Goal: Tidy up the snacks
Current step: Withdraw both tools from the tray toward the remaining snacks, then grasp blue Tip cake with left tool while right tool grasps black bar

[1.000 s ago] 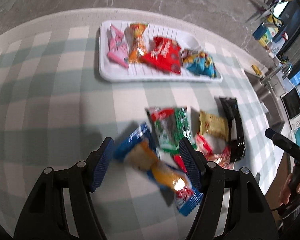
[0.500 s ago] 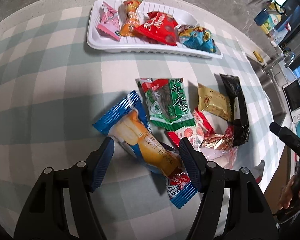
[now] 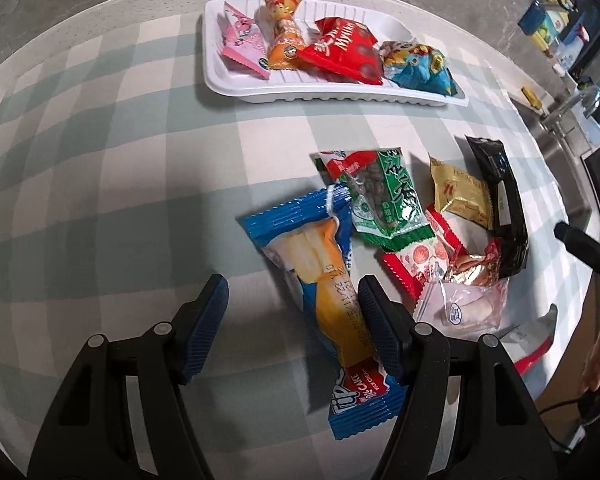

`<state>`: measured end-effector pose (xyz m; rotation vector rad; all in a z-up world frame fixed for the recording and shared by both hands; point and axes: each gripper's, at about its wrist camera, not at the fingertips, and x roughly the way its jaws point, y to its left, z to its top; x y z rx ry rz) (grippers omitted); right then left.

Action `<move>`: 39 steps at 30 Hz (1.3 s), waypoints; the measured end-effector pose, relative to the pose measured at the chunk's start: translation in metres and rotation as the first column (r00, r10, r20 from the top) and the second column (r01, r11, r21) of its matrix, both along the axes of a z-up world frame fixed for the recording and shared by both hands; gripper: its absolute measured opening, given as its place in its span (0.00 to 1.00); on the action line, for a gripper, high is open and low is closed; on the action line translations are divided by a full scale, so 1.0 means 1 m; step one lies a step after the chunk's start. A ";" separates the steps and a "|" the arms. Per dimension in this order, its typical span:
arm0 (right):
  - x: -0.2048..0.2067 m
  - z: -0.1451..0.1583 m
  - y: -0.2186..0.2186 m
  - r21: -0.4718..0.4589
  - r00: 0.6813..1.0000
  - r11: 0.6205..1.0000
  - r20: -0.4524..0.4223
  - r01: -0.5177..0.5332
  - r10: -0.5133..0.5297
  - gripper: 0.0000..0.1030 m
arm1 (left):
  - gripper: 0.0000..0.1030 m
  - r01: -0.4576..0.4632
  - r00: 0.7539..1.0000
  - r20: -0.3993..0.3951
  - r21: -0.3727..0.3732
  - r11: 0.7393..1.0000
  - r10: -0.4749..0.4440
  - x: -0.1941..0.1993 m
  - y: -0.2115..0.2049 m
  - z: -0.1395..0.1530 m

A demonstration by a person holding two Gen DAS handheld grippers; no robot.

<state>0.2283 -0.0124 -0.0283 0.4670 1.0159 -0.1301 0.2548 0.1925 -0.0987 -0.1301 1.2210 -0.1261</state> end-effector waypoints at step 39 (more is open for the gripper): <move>0.034 -0.054 -0.045 0.206 0.996 0.976 -0.068 0.070 -0.057 0.22 | 0.24 0.047 0.998 0.052 -0.051 0.998 -0.044 -0.005 0.000 -0.003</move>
